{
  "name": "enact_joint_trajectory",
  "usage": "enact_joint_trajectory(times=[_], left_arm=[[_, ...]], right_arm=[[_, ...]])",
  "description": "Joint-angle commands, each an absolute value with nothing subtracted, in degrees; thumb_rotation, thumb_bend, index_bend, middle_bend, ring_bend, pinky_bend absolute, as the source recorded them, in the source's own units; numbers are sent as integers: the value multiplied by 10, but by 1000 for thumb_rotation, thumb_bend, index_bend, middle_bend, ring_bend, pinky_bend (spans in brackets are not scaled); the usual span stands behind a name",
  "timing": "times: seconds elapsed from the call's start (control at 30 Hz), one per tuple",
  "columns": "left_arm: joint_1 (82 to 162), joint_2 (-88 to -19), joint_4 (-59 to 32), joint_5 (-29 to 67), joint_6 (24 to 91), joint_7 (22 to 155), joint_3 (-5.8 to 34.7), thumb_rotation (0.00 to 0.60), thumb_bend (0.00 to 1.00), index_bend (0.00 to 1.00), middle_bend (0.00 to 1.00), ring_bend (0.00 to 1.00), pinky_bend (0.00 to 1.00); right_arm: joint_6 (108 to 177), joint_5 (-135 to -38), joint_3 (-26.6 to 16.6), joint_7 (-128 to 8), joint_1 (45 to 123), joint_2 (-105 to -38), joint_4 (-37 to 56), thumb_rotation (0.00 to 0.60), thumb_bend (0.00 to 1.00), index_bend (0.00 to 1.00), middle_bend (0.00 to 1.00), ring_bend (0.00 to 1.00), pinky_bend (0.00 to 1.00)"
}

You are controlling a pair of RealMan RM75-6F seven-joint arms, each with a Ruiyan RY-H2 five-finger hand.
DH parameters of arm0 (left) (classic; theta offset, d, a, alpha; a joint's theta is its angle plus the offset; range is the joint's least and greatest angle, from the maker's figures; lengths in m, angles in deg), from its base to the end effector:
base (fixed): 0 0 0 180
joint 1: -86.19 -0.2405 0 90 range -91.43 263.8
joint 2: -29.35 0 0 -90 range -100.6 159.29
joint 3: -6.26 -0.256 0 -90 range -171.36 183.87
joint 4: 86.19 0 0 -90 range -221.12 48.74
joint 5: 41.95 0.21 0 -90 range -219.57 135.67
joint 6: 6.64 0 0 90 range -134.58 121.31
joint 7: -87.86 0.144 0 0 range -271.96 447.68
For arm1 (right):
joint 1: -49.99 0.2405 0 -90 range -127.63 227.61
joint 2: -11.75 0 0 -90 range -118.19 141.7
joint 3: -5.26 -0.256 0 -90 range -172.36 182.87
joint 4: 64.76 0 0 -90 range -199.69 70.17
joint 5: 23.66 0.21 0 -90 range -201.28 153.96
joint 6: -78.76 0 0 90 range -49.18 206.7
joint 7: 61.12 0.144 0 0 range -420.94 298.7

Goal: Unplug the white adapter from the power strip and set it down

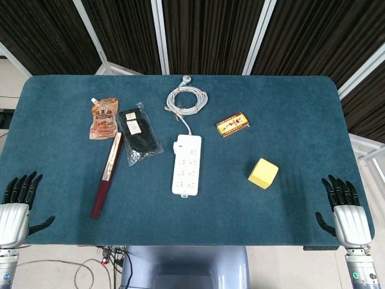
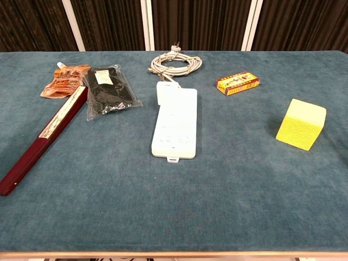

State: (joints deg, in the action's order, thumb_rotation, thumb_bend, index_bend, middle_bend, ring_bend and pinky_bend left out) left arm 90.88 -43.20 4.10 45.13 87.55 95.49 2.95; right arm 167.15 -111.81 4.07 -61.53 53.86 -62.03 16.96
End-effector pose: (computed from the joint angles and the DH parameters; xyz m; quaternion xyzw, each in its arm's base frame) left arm -0.3006 0.1568 0.1212 -0.5942 -0.3634 -0.3971 0.5977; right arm -0.3272 -0.1707 0.1221 0.5996 -0.3696 0.3918 0.5919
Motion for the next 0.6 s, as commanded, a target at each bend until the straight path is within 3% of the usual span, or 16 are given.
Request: enact_joint_trajectory(times=[0.03,0.6], left_arm=[[908,-433,39,452,872,956,31,600,12,0,0,0,30],[910,-444,47,459,847,971,39,600,12,0,0,0,30]], right_arm=[[1671,-1119,40,-615,538,-620,169,600,393,0,0,0,0],[1647,-1119,22,-646,561,-611,210,600,327,0,0,0,0]])
